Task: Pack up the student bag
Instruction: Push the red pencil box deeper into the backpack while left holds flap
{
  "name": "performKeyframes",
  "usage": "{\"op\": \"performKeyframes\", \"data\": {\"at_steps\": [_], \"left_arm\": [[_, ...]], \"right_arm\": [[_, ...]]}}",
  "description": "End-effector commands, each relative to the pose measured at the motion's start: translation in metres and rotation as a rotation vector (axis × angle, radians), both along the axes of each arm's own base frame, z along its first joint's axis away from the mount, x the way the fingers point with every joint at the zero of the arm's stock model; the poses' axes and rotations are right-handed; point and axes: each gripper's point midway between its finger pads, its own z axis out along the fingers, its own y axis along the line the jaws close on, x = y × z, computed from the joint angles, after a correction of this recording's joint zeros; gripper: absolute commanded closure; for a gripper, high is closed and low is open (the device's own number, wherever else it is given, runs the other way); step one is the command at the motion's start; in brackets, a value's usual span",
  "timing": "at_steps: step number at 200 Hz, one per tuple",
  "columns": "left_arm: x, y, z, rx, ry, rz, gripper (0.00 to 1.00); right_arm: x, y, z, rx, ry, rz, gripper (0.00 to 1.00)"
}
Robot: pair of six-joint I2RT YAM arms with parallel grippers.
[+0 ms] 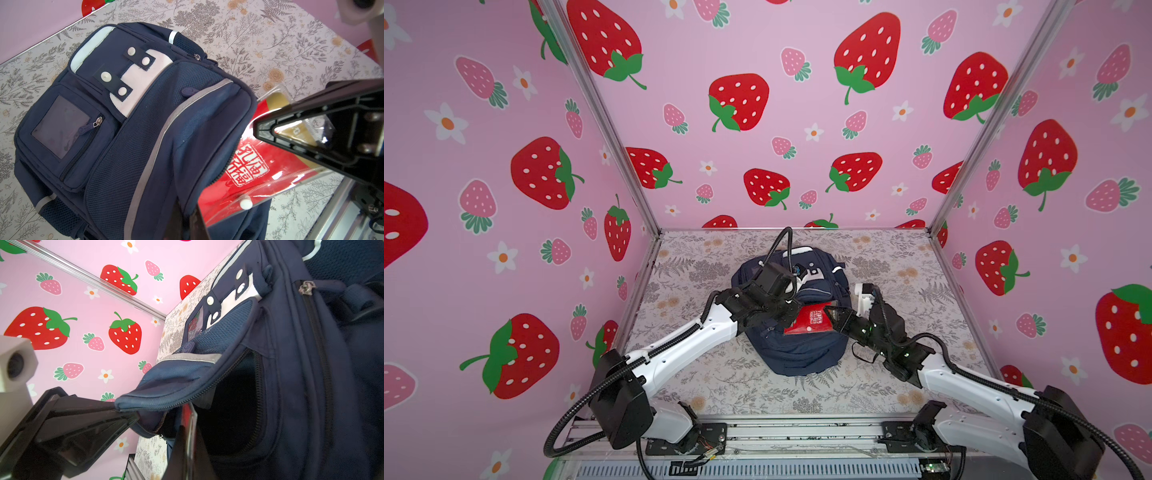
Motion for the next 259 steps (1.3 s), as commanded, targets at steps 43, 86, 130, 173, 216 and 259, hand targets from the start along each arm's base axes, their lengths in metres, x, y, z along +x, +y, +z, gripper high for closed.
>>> {"op": "performKeyframes", "data": {"at_steps": [43, 86, 130, 173, 216, 259], "left_arm": [[-0.006, -0.015, 0.029, -0.105, -0.049, -0.067, 1.0], [-0.01, -0.02, 0.029, -0.121, -0.029, -0.094, 1.0], [-0.013, -0.016, 0.026, -0.094, -0.036, -0.096, 1.0], [-0.005, -0.006, 0.024, -0.05, -0.068, -0.046, 1.0], [-0.009, -0.005, 0.025, -0.125, -0.043, -0.021, 1.0], [-0.011, 0.005, 0.018, -0.103, -0.04, 0.012, 1.0]], "right_arm": [[0.019, 0.035, 0.034, 0.209, -0.048, 0.052, 1.0], [0.039, 0.057, 0.014, 0.15, -0.022, 0.036, 1.0], [0.049, 0.041, 0.011, 0.132, -0.054, -0.061, 1.0], [0.028, 0.021, 0.029, 0.252, -0.064, -0.045, 1.0], [0.024, 0.012, 0.041, 0.293, -0.074, -0.061, 1.0], [0.032, 0.027, 0.04, 0.304, -0.075, -0.044, 1.0]]}}
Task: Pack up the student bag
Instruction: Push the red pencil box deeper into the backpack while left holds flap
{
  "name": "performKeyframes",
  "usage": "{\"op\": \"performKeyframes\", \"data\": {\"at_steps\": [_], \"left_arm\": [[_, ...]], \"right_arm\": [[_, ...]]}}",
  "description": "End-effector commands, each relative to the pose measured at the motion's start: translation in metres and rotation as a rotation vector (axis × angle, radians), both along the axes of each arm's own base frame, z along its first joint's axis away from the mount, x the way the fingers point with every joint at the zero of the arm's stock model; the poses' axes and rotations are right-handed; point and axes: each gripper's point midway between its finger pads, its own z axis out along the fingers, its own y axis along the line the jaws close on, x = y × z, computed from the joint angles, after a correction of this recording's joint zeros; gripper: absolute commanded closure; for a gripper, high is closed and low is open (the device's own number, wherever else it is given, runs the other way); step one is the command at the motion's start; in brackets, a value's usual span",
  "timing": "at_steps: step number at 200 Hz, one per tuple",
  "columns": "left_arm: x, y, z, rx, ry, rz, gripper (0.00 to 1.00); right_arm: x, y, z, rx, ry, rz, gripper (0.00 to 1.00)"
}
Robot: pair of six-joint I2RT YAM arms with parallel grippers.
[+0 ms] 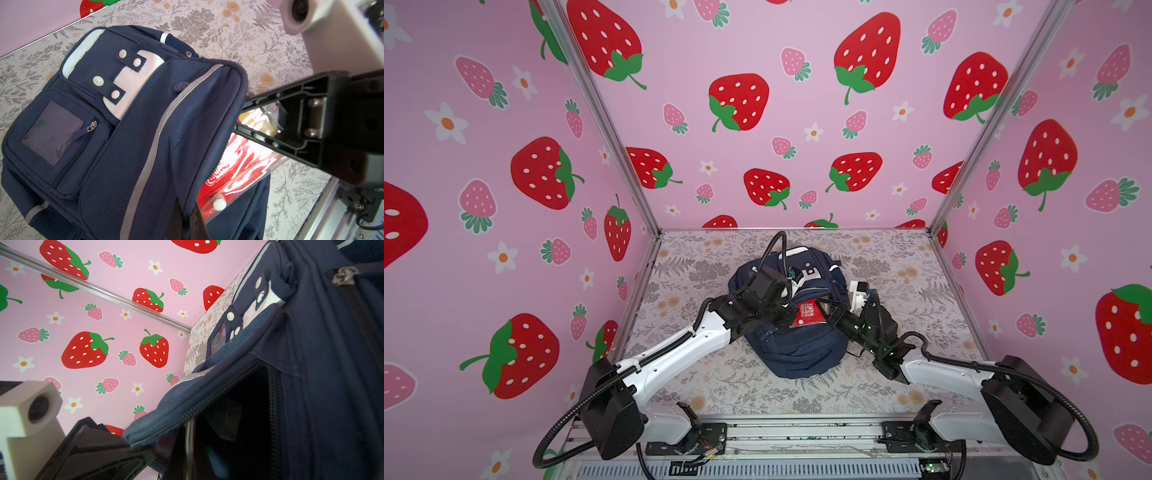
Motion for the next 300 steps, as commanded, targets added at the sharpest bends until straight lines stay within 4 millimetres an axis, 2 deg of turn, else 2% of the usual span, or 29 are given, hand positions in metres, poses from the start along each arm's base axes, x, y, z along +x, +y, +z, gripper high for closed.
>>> {"op": "performKeyframes", "data": {"at_steps": [1, 23, 38, 56, 80, 89, 112, 127, 137, 148, 155, 168, 181, 189, 211, 223, 244, 250, 272, 300], "left_arm": [[-0.001, 0.0, 0.018, -0.053, -0.037, 0.006, 1.0], [-0.006, -0.005, 0.028, -0.106, -0.052, -0.029, 1.0], [-0.009, -0.01, 0.032, -0.134, -0.05, -0.056, 1.0], [-0.01, -0.009, 0.03, -0.122, -0.042, -0.063, 1.0], [-0.011, -0.005, 0.027, -0.107, -0.044, -0.057, 1.0], [-0.012, -0.007, 0.029, -0.123, -0.048, -0.066, 1.0], [-0.013, -0.012, 0.029, -0.142, -0.032, -0.085, 1.0], [-0.011, -0.013, 0.028, -0.147, -0.021, -0.084, 1.0], [-0.011, -0.013, 0.027, -0.15, -0.017, -0.082, 1.0], [-0.011, -0.013, 0.026, -0.153, -0.014, -0.08, 1.0], [-0.012, -0.013, 0.025, -0.153, -0.012, -0.079, 1.0], [-0.012, -0.011, 0.024, -0.153, -0.015, -0.069, 1.0], [-0.012, -0.009, 0.024, -0.152, -0.018, -0.062, 1.0], [-0.011, -0.008, 0.024, -0.149, -0.02, -0.055, 1.0], [-0.009, -0.008, 0.024, -0.151, -0.019, -0.051, 1.0], [-0.008, -0.009, 0.025, -0.162, -0.015, -0.05, 1.0], [-0.008, -0.009, 0.027, -0.183, -0.012, -0.05, 1.0], [-0.008, -0.01, 0.028, -0.187, -0.013, -0.053, 1.0], [-0.009, -0.009, 0.03, -0.19, -0.013, -0.054, 1.0], [-0.01, -0.008, 0.034, -0.191, -0.019, -0.056, 1.0]], "right_arm": [[0.013, 0.002, 0.035, 0.092, -0.068, -0.043, 1.0], [0.021, 0.001, 0.022, 0.015, -0.057, -0.088, 1.0], [0.027, 0.009, 0.016, -0.026, -0.058, -0.082, 1.0], [0.035, 0.017, 0.012, -0.058, -0.057, -0.085, 1.0], [0.038, 0.011, 0.003, -0.059, -0.033, -0.128, 1.0], [0.039, 0.021, 0.004, -0.058, -0.035, -0.089, 1.0], [0.041, 0.063, -0.001, -0.133, -0.031, 0.033, 1.0], [0.042, 0.089, -0.017, -0.212, 0.004, 0.108, 1.0], [0.041, 0.102, -0.023, -0.243, 0.014, 0.14, 0.92], [0.042, 0.102, -0.03, -0.263, 0.024, 0.13, 0.73], [0.042, 0.099, -0.033, -0.278, 0.03, 0.118, 0.65], [0.044, 0.091, -0.038, -0.339, 0.035, 0.097, 0.57], [0.043, 0.079, -0.036, -0.404, 0.026, 0.073, 0.31], [0.041, 0.07, -0.034, -0.436, 0.019, 0.057, 0.26], [0.03, 0.048, -0.028, -0.493, -0.007, 0.042, 0.28], [0.02, 0.042, -0.026, -0.488, -0.017, 0.064, 0.33], [0.002, 0.042, -0.027, -0.485, -0.028, 0.134, 0.47], [-0.002, 0.043, -0.028, -0.49, -0.032, 0.15, 0.56], [-0.023, 0.048, -0.035, -0.523, -0.046, 0.196, 0.73], [-0.038, 0.051, -0.05, -0.523, -0.026, 0.225, 0.79]]}}
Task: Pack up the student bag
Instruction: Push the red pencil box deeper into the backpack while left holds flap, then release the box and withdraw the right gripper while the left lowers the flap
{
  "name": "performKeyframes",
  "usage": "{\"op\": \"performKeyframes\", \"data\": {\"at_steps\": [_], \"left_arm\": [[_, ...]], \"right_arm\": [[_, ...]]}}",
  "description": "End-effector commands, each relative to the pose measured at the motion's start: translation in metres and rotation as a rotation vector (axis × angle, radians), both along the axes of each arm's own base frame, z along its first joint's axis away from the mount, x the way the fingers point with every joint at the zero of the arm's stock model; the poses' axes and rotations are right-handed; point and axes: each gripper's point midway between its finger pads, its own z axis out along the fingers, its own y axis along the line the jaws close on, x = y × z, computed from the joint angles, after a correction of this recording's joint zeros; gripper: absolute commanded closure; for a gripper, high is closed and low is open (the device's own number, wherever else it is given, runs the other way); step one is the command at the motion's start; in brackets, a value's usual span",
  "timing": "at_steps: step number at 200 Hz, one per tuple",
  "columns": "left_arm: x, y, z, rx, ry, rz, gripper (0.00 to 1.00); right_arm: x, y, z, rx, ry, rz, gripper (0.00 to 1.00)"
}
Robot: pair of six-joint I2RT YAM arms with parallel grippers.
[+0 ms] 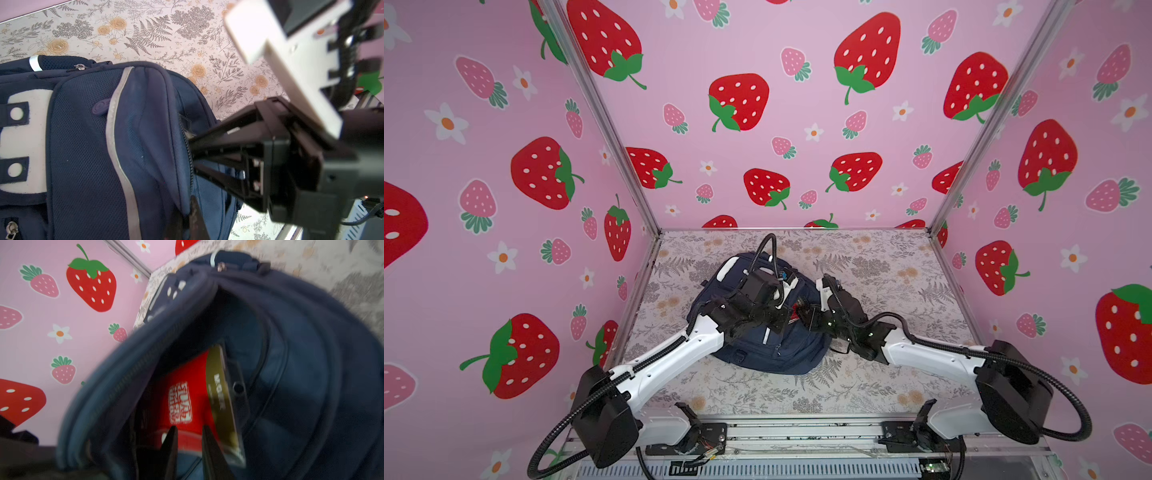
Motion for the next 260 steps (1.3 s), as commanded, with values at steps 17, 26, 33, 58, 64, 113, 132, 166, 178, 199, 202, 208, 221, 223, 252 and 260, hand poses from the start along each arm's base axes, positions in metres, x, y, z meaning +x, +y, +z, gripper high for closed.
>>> {"op": "performKeyframes", "data": {"at_steps": [17, 26, 33, 58, 64, 113, 132, 166, 178, 199, 202, 208, 221, 223, 252, 260], "left_arm": [[-0.003, -0.019, 0.042, -0.126, -0.086, -0.081, 1.0], [-0.004, -0.02, 0.043, -0.131, -0.08, -0.087, 1.0], [-0.004, -0.022, 0.043, -0.137, -0.076, -0.092, 1.0], [-0.007, -0.023, 0.044, -0.149, -0.064, -0.103, 1.0], [-0.009, -0.024, 0.043, -0.153, -0.057, -0.111, 1.0], [-0.025, -0.026, 0.027, -0.204, 0.031, -0.119, 1.0], [-0.028, -0.02, 0.021, -0.207, 0.045, -0.088, 1.0], [-0.026, -0.004, 0.013, -0.205, 0.049, 0.02, 1.0], [-0.024, 0.002, 0.009, -0.202, 0.056, 0.058, 1.0], [-0.027, 0.005, 0.001, -0.202, 0.08, 0.074, 1.0], [-0.028, 0.005, 0.0, -0.201, 0.083, 0.075, 1.0], [-0.028, 0.005, -0.002, -0.199, 0.094, 0.079, 1.0], [-0.03, 0.006, -0.008, -0.195, 0.116, 0.087, 1.0], [-0.03, 0.006, -0.008, -0.195, 0.118, 0.087, 1.0], [-0.035, 0.003, -0.007, -0.248, 0.17, 0.11, 0.6], [-0.036, 0.004, -0.004, -0.27, 0.176, 0.123, 0.55]], "right_arm": [[-0.016, 0.004, -0.013, -0.018, 0.018, 0.038, 0.78], [-0.014, 0.007, -0.013, -0.017, 0.016, 0.037, 0.78], [-0.01, 0.009, -0.012, -0.021, 0.01, 0.032, 0.78], [0.005, 0.02, -0.007, -0.037, -0.015, 0.022, 0.78], [0.01, 0.022, -0.007, -0.041, -0.02, 0.015, 0.78], [0.059, 0.031, 0.011, -0.032, -0.086, -0.028, 0.77], [0.065, 0.028, 0.013, -0.069, -0.099, -0.045, 0.73], [0.052, -0.012, 0.008, -0.093, -0.092, -0.106, 0.5], [0.041, -0.026, 0.011, -0.094, -0.1, -0.105, 0.43], [0.021, -0.048, 0.017, -0.111, -0.108, -0.084, 0.4], [0.018, -0.052, 0.018, -0.118, -0.11, -0.087, 0.39], [0.015, -0.061, 0.017, -0.139, -0.111, -0.097, 0.37], [0.015, -0.081, 0.015, -0.195, -0.117, -0.141, 0.31], [0.015, -0.084, 0.014, -0.201, -0.116, -0.146, 0.3], [0.024, -0.091, 0.01, -0.225, -0.083, -0.1, 0.3], [0.025, -0.086, 0.017, -0.224, -0.099, -0.079, 0.3]]}}
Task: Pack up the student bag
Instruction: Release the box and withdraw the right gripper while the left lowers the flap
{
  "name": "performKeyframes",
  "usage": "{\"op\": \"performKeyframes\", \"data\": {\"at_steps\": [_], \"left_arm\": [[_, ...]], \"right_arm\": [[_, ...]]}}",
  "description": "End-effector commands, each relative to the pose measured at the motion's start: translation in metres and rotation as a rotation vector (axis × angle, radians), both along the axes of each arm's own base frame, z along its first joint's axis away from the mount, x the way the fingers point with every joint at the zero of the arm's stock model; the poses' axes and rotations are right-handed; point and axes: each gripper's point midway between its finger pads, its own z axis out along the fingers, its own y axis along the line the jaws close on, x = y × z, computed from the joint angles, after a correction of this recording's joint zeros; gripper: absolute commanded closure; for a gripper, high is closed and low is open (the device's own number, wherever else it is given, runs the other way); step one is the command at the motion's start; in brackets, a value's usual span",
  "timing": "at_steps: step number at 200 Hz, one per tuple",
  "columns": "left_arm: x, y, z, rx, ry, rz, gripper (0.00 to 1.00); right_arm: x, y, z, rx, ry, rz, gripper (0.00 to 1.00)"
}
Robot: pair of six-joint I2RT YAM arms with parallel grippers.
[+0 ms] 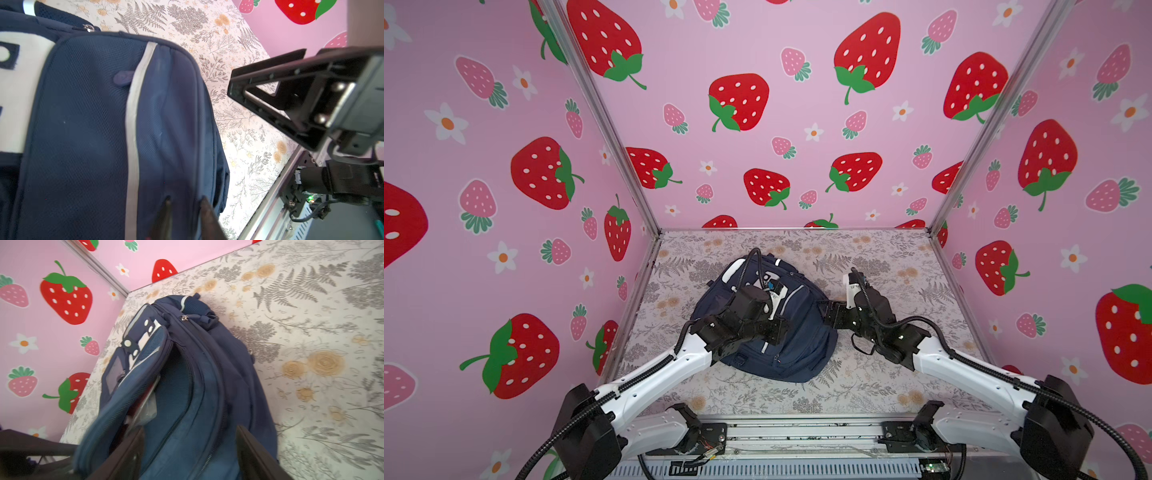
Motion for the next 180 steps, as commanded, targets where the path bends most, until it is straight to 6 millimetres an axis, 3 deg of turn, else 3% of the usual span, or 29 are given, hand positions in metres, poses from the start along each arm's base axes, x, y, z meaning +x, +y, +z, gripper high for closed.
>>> {"op": "performKeyframes", "data": {"at_steps": [1, 16, 33, 66, 90, 119, 158, 180], "left_arm": [[-0.006, -0.003, 0.011, -0.079, 0.035, 0.025, 0.54], [-0.01, 0.004, 0.018, -0.107, 0.045, 0.062, 0.48], [-0.016, 0.024, 0.018, -0.116, 0.074, 0.148, 0.43], [-0.035, 0.078, -0.018, -0.135, 0.258, 0.397, 0.32], [-0.042, 0.085, -0.042, -0.335, 0.427, 0.474, 0.29], [-0.03, 0.077, -0.04, -0.587, 0.484, 0.497, 0.25], [-0.019, 0.068, -0.032, -0.626, 0.473, 0.469, 0.27], [-0.012, 0.063, -0.038, -0.635, 0.493, 0.468, 0.37]], "right_arm": [[-0.002, -0.002, -0.01, -0.083, 0.033, 0.057, 0.3], [0.0, 0.004, -0.006, -0.093, 0.025, 0.084, 0.3], [0.007, 0.0, -0.015, -0.164, 0.043, 0.068, 0.28], [0.02, 0.005, -0.031, -0.222, 0.062, 0.081, 0.29], [0.024, 0.007, -0.033, -0.228, 0.078, 0.071, 0.35], [0.001, 0.019, -0.019, -0.207, 0.03, 0.101, 0.37], [-0.047, 0.025, -0.022, -0.309, 0.002, 0.078, 0.39], [-0.077, 0.037, -0.028, -0.319, -0.001, 0.085, 0.36]]}}
